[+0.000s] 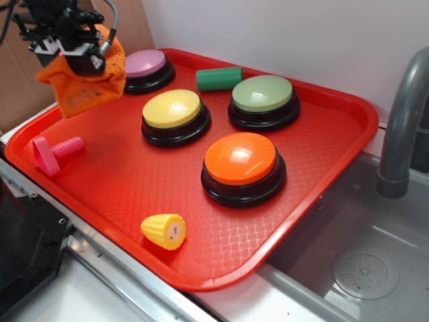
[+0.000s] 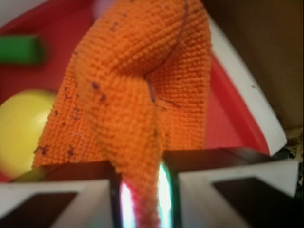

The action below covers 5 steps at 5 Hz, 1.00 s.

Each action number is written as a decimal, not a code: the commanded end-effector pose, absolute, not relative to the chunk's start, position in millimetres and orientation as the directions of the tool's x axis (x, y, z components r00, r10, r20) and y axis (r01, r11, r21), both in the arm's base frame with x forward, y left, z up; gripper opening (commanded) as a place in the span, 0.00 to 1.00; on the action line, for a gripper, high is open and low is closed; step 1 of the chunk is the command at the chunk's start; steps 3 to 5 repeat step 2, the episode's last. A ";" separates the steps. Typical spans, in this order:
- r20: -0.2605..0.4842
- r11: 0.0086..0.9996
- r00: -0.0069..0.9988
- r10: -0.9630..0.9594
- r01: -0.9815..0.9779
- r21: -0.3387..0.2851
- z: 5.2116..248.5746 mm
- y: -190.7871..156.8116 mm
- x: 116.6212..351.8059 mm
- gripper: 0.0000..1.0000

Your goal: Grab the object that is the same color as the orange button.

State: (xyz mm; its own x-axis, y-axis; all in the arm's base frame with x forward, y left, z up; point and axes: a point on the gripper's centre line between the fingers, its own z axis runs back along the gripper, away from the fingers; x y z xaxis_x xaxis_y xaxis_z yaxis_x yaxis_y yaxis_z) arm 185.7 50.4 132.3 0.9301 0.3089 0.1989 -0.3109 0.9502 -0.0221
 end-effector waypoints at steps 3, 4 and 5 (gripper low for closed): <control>0.131 0.996 0.991 -0.005 0.016 -0.083 170.5 15.0 164.1 0.00; 0.131 0.996 0.991 -0.005 0.016 -0.083 170.5 15.0 164.1 0.00; 0.131 0.996 0.991 -0.005 0.016 -0.083 170.5 15.0 164.1 0.00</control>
